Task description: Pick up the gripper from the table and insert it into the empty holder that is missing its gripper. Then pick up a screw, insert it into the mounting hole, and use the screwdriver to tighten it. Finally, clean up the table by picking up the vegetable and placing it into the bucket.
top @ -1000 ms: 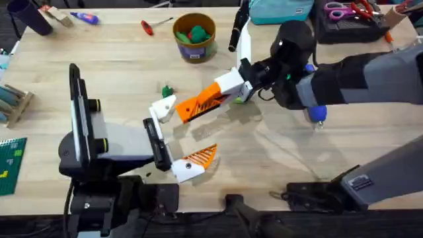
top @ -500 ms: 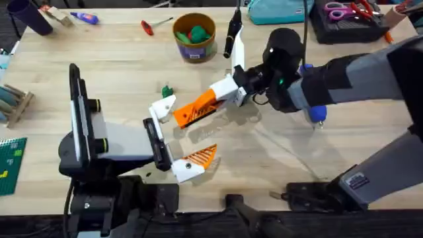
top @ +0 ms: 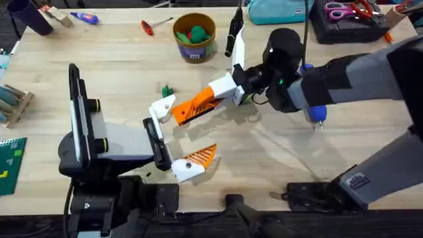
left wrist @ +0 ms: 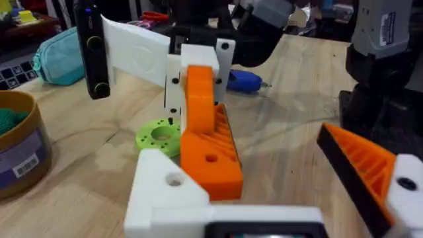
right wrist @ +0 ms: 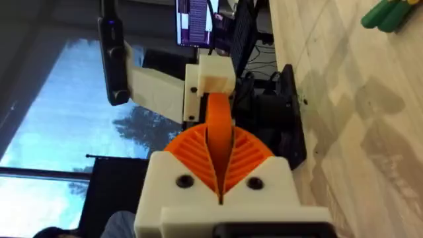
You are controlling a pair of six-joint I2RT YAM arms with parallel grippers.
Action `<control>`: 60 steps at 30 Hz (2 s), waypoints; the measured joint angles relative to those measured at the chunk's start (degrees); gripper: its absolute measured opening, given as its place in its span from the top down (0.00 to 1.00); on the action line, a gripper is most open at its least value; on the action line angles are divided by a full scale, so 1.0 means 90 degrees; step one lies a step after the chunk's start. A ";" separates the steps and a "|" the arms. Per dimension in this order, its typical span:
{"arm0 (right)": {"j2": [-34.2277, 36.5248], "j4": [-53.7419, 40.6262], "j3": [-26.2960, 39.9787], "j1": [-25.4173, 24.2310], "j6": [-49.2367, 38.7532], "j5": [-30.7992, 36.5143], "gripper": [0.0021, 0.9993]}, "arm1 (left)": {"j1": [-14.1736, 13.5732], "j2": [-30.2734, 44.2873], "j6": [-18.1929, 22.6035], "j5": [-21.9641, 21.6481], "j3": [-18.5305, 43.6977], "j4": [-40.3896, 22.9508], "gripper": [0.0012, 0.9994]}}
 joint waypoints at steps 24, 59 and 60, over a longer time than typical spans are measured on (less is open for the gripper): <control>-0.0002 0.0001 0.0000 0.0005 0.0006 -0.0068 0.99 | 0.0000 0.0000 0.0000 0.0002 0.0000 0.0000 0.01; -0.0267 -0.0311 0.0000 0.0047 0.0001 -0.0060 0.99 | 0.0000 0.0002 0.0000 0.0004 0.0000 0.0000 0.01; -0.0267 -0.0319 0.0000 0.0049 0.0001 -0.0057 0.99 | 0.0000 0.0000 0.0000 0.0002 0.0000 0.0000 0.01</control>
